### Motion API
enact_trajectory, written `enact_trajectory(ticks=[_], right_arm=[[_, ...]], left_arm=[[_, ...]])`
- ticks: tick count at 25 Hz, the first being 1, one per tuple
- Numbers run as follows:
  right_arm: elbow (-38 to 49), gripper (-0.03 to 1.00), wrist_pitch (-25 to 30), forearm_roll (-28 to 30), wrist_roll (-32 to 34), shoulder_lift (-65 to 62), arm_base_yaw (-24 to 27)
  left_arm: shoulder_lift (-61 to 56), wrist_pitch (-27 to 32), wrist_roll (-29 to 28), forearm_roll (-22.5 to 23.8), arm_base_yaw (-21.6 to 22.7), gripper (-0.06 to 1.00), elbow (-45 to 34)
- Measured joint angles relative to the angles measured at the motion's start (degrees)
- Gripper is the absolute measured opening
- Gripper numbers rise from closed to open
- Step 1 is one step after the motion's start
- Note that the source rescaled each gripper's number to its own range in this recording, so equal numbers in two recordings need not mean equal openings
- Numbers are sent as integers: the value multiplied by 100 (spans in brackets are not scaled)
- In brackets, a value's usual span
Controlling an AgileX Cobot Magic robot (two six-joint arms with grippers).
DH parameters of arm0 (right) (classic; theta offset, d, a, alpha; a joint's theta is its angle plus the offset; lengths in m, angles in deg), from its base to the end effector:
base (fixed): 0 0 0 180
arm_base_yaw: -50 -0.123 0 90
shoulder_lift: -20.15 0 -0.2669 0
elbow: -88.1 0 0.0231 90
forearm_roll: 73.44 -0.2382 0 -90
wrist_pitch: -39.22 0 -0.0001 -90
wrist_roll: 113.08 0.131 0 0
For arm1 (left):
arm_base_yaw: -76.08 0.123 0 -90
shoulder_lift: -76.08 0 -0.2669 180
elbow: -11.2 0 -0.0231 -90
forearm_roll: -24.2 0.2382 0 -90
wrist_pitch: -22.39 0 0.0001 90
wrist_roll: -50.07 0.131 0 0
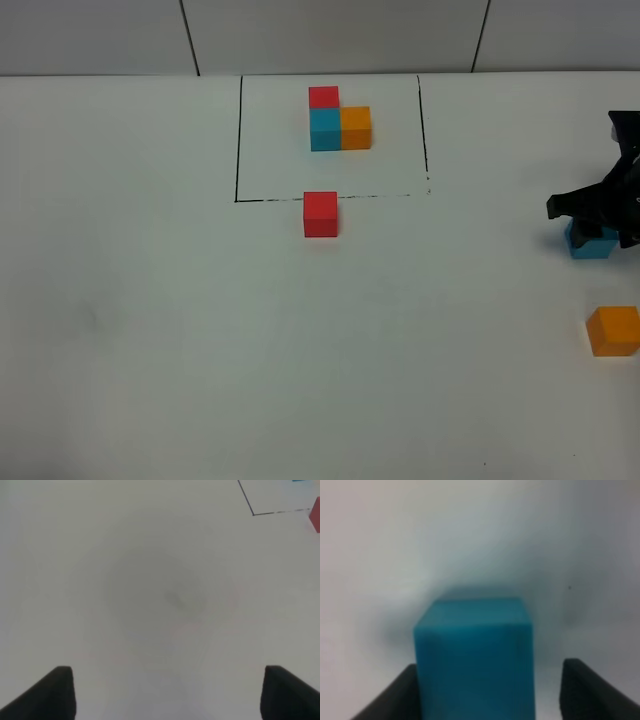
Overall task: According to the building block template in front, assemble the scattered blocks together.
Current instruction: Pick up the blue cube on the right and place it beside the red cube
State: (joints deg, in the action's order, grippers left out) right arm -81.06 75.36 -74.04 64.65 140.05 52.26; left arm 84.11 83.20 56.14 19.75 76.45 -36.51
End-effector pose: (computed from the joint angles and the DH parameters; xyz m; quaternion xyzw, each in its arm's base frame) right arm 0.3580 -0.0133 0.0888 0.0038 0.9934 -0.0010 0.1143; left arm 0.0366 -0.0086 0.2551 0.0440 0.8488 -0.0092 0.5268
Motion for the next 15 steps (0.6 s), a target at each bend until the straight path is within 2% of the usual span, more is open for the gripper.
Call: enact_trajectory(ticks=[1, 2, 11, 15], right_arm=[[0, 2, -7, 0, 0, 0, 0], [0, 0, -18, 0, 12, 0, 0], [-42, 0, 9, 6, 68, 0, 0], [-171, 0, 467, 188, 182, -277, -290]], left_arm=[[0, 0, 0, 0, 0, 79, 0], [0, 0, 0, 0, 0, 79, 0], [0, 0, 0, 0, 0, 79, 0], [0, 0, 0, 0, 0, 78, 0]])
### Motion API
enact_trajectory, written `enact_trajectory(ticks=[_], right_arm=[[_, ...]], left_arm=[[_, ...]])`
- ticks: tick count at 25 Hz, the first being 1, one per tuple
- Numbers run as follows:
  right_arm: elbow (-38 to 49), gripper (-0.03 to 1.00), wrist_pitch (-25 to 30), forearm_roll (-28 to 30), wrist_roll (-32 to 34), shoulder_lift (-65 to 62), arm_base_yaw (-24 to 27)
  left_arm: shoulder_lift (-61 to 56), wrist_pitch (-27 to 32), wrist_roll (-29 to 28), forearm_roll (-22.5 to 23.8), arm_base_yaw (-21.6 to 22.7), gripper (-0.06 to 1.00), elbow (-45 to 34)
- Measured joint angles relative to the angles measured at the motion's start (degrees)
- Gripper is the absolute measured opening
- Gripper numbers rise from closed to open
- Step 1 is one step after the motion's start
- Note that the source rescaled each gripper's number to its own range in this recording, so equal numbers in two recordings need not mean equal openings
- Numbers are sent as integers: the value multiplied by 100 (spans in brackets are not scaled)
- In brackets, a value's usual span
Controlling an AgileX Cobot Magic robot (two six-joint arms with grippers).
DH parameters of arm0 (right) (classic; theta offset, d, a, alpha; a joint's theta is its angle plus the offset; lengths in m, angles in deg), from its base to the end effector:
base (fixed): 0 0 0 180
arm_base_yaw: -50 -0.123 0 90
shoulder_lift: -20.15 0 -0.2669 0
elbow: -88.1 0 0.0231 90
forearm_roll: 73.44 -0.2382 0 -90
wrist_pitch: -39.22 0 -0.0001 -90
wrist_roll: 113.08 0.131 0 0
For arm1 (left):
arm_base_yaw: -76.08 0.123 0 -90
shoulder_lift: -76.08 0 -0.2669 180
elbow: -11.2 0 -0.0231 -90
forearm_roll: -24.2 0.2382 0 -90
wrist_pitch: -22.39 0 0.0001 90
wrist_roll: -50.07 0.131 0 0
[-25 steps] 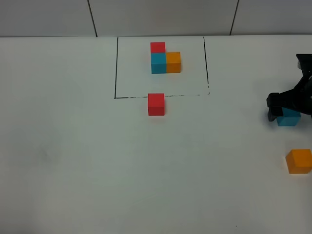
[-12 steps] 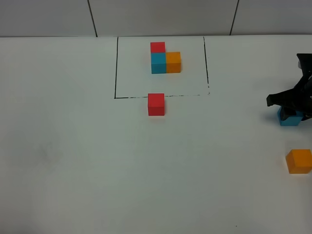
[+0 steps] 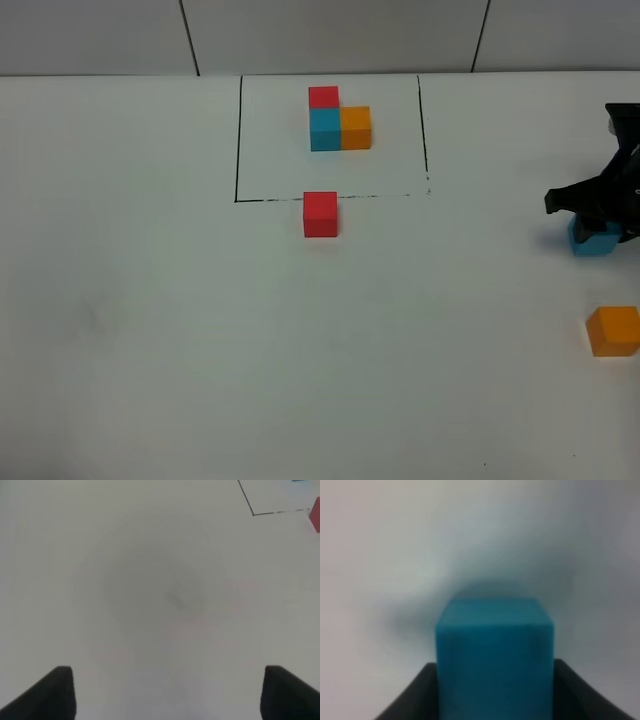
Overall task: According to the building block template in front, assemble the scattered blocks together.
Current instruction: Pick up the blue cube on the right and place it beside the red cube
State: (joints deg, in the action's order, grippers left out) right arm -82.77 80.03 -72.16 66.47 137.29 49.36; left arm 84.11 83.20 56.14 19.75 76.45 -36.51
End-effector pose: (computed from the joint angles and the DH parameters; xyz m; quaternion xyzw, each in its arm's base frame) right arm 0.3567 0.0021 0.1105 -0.0170 0.9935 -0.0080 0.1125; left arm 0.0366 -0.0086 0.2551 0.0440 0.8488 -0.0092 0.5268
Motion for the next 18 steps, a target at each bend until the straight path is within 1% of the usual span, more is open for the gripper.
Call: enact_trajectory(ticks=[1, 3, 6, 8, 11, 13, 15, 18], right_arm=[[-23, 0, 123, 65, 136, -150, -195], [-42, 0, 276, 105, 616, -445, -604], [-47, 0, 573, 116, 1547, -685, -1281], [-47, 0, 710, 199, 2037, -719, -1793], [-47, 0, 784, 504, 2764, -719, -2515], [-47, 0, 796, 736, 3190, -723, -2894], [-47, 0, 817, 863, 3559, -723, -3172], [-47, 0, 882, 888, 3806, -723, -3350]], left_arm=[[0, 0, 0, 0, 0, 78, 0], [0, 0, 0, 0, 0, 78, 0], [0, 0, 0, 0, 0, 78, 0], [0, 0, 0, 0, 0, 78, 0], [0, 0, 0, 0, 0, 78, 0], [0, 0, 0, 0, 0, 78, 0], [0, 0, 0, 0, 0, 78, 0], [0, 0, 0, 0, 0, 78, 0]])
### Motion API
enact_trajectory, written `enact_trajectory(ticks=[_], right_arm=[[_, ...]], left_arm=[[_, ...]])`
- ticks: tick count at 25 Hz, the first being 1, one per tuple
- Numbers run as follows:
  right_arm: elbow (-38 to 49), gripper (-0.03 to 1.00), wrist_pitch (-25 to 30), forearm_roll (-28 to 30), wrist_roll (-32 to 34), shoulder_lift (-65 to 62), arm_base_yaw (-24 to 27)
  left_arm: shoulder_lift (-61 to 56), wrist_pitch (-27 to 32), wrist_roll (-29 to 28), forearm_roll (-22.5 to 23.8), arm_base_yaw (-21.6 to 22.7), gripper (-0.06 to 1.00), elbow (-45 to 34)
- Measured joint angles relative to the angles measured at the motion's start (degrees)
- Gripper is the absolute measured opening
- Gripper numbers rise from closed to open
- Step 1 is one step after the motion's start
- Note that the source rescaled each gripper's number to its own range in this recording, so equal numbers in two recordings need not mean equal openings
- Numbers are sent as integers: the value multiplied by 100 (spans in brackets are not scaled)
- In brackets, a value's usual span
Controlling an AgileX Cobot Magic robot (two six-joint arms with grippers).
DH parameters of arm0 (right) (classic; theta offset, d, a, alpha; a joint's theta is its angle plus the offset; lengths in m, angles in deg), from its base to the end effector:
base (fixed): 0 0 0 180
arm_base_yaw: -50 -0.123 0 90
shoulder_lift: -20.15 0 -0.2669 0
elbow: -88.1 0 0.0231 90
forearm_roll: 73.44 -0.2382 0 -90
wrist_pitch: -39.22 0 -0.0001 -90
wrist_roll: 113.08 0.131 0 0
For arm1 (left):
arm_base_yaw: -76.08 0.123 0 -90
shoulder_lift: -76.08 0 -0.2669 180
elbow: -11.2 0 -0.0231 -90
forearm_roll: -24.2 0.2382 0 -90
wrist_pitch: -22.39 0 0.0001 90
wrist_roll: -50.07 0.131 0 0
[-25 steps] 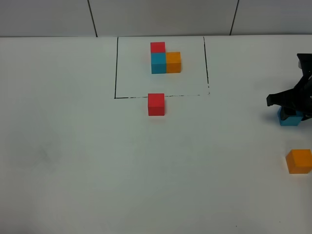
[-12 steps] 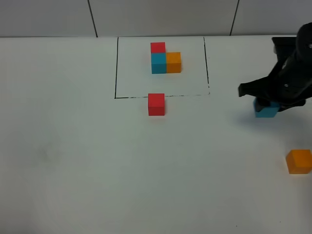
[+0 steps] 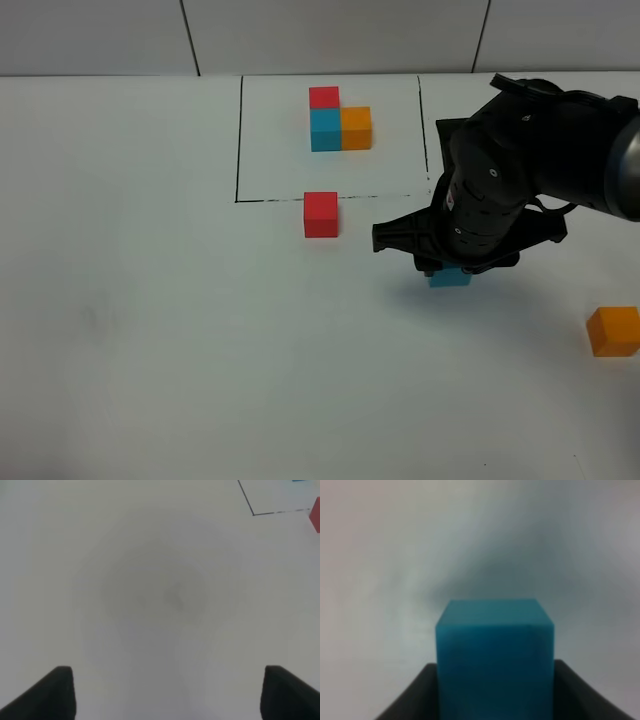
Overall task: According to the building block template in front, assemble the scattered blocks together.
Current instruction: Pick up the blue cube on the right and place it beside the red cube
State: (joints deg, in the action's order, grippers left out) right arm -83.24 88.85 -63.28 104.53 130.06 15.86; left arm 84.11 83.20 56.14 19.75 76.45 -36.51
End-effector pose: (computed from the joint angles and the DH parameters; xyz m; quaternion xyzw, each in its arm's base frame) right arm 0.2901 0.1754 0.1534 -0.0201 0.9919 0.0009 0.1257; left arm 0.0366 -0.0086 0.2551 0.0440 0.8488 -0.0092 0.5268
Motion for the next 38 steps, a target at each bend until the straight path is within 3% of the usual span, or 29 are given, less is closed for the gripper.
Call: enact_trajectory(ticks=[12, 21, 38], right_arm=[[0, 0, 138, -267, 189, 0, -266], [-125, 0, -101, -236, 855, 438, -520], [-2628, 0, 19, -406, 567, 2398, -885]], left_arm=[[-5, 0, 0, 0, 0, 78, 0], [-5, 0, 0, 0, 0, 78, 0], [-5, 0, 0, 0, 0, 78, 0]])
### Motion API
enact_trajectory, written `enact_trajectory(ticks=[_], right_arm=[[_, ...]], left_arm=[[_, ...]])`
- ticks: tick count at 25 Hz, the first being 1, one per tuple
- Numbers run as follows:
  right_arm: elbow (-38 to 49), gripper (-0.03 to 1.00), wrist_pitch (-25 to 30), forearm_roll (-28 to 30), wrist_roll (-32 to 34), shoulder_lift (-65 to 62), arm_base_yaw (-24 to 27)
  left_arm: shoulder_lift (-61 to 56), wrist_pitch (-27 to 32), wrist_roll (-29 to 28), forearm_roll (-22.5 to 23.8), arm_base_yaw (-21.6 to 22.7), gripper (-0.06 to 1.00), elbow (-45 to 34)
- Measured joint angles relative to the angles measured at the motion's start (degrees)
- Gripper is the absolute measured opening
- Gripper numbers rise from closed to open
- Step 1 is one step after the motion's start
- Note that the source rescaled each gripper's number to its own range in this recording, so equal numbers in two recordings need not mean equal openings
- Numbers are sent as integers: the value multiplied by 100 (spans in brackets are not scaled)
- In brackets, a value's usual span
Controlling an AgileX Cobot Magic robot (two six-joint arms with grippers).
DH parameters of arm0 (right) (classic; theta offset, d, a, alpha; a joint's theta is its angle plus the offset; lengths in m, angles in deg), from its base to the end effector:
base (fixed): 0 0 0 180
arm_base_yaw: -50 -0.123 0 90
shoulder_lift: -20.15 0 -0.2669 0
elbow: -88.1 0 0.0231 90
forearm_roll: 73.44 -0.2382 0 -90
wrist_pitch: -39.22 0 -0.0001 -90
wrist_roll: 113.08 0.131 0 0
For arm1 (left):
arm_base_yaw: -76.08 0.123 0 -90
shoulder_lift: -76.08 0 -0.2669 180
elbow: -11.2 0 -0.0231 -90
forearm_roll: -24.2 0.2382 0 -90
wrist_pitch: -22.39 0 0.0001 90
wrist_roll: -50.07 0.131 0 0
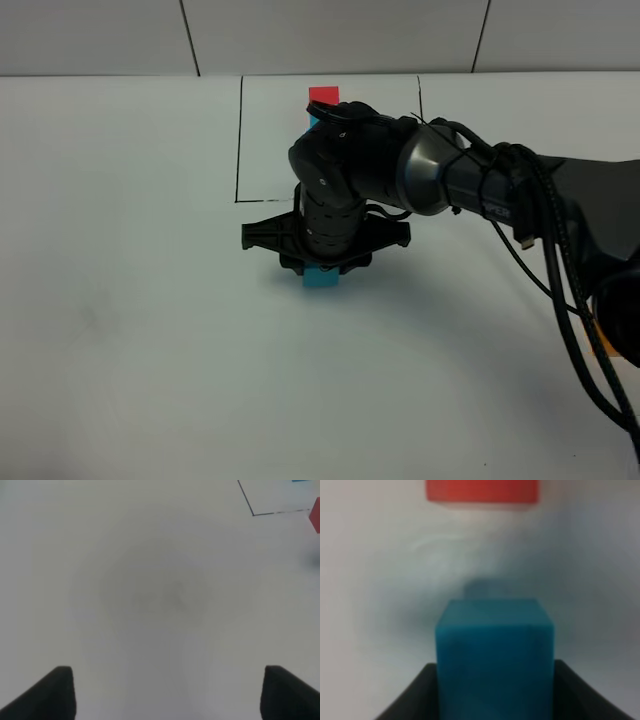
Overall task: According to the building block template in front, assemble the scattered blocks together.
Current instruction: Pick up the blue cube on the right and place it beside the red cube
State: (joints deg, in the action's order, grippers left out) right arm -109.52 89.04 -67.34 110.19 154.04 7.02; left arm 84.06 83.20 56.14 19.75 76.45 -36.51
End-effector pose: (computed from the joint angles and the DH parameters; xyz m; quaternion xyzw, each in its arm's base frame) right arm 0.3295 0.2925 0.1040 -0.0266 0.9913 0.0502 0.1187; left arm 0.0365 -0.0086 0.2551 0.0440 0.8486 -0.0092 0.5272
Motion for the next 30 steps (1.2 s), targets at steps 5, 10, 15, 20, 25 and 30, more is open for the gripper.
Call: enact_trajectory(ticks=[5, 10, 15, 20, 25, 30], right_arm=[[-308, 0, 96, -6, -36, 242, -2], [-346, 0, 60, 4, -59, 400, -2], [-365, 0, 59, 82, -59, 418, -2], [-365, 0, 7, 261, -41, 422, 8], [-365, 0, -41, 273, -22, 424, 63], [-365, 0, -63, 286, -15, 428, 71]], left_arm=[[0, 0, 0, 0, 0, 78, 0], [0, 0, 0, 0, 0, 78, 0], [0, 0, 0, 0, 0, 78, 0], [0, 0, 0, 0, 0, 78, 0], [0, 0, 0, 0, 0, 78, 0], [0, 0, 0, 0, 0, 78, 0]])
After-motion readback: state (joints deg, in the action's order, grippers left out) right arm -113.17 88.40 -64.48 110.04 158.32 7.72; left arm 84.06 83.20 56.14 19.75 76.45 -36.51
